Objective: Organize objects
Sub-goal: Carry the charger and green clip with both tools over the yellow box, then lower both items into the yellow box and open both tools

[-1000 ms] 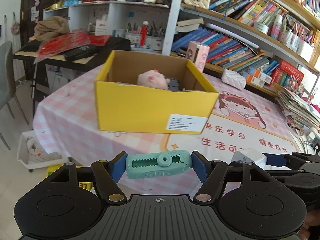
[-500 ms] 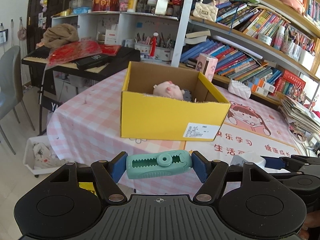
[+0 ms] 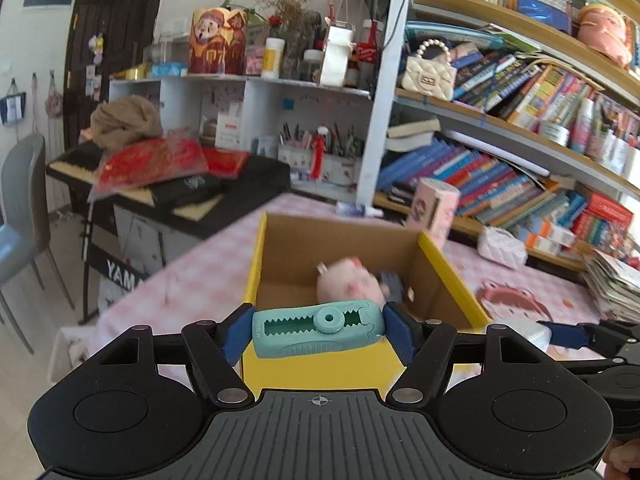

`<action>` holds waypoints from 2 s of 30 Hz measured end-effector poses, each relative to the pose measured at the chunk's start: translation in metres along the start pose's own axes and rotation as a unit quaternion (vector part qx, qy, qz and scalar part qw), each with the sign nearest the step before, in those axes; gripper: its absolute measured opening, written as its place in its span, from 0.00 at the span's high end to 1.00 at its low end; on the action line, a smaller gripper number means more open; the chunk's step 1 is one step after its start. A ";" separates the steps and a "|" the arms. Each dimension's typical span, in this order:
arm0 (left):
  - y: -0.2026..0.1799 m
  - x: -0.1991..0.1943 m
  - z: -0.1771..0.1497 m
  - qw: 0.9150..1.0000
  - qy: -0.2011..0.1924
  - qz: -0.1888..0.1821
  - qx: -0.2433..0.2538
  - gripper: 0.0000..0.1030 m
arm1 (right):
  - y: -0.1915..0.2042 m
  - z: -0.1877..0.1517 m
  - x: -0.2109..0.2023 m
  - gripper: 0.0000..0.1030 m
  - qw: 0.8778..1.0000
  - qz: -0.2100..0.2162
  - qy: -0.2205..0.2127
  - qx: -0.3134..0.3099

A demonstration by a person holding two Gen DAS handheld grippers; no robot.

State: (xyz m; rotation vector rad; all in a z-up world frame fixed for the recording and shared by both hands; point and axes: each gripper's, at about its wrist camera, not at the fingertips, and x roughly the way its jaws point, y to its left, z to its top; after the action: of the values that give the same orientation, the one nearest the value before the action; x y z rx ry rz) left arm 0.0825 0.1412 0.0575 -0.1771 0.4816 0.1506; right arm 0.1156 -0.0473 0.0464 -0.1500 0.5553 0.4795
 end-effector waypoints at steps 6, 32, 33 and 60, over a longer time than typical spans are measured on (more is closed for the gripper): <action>-0.002 0.051 0.024 1.000 0.016 0.021 -0.013 0.33 | -0.008 0.033 0.052 0.36 0.999 0.020 0.000 -0.043; -0.028 0.162 0.013 0.985 0.163 0.053 0.001 0.32 | 0.001 0.054 0.161 0.35 0.968 0.139 0.145 -0.151; -0.028 0.163 0.012 0.985 0.167 0.051 0.000 0.32 | 0.001 0.053 0.160 0.35 0.968 0.140 0.144 -0.151; -0.030 0.068 0.023 0.998 0.052 -0.008 -0.017 0.16 | -0.014 0.042 0.072 0.29 0.995 0.056 0.034 -0.075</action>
State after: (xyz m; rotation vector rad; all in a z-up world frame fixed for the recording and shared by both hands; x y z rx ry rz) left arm 0.1578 0.1234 0.0496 -0.2223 0.5813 0.1343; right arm 0.1955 -0.0202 0.0426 -0.2809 0.5969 0.6267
